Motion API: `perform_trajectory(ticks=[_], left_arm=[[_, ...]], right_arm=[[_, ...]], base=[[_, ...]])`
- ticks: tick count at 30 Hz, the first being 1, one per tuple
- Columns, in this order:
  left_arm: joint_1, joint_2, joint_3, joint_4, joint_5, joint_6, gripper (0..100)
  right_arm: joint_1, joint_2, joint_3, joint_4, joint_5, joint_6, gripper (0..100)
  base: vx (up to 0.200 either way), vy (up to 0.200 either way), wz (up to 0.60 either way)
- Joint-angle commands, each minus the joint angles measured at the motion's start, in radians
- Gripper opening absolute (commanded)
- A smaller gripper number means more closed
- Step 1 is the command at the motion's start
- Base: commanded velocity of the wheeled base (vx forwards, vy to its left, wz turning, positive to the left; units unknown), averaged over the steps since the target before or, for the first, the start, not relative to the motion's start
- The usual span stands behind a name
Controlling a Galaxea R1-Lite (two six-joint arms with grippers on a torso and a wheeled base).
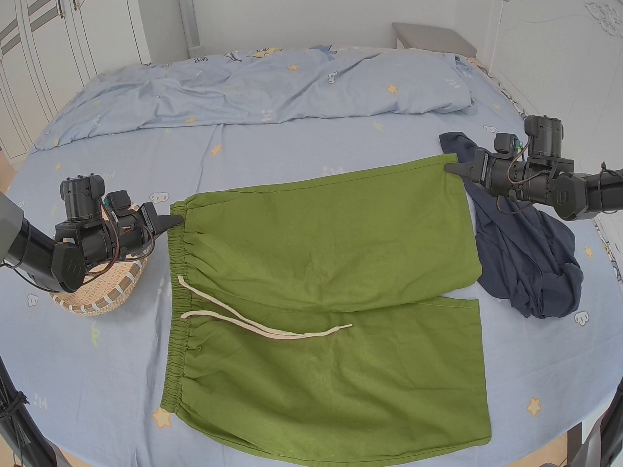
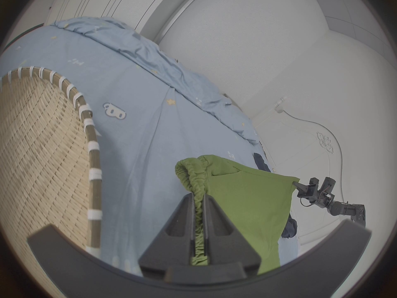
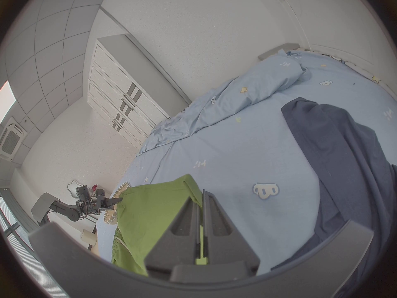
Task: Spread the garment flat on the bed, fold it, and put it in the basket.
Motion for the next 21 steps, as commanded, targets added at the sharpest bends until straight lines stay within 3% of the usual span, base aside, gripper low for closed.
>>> perform_trajectory(ticks=[1,10,21], left_arm=[[0.009,0.049,-0.005,-0.035,0.002,0.0,0],[0.008,0.095,-0.008,-0.115,0.04,0.0,0],[0.008,0.104,-0.021,-0.12,0.043,-0.001,0]], right_arm=[[0.001,0.094,-0.06,0.0,0.0,0.0,0],[-0.005,0.152,-0.129,0.0,0.0,-0.016,0],[-0.008,0.183,-0.173,0.0,0.0,-0.017,0]], base=[[0.0,0.0,0.0],[0.0,0.0,0.0],[0.0,0.0,0.0]])
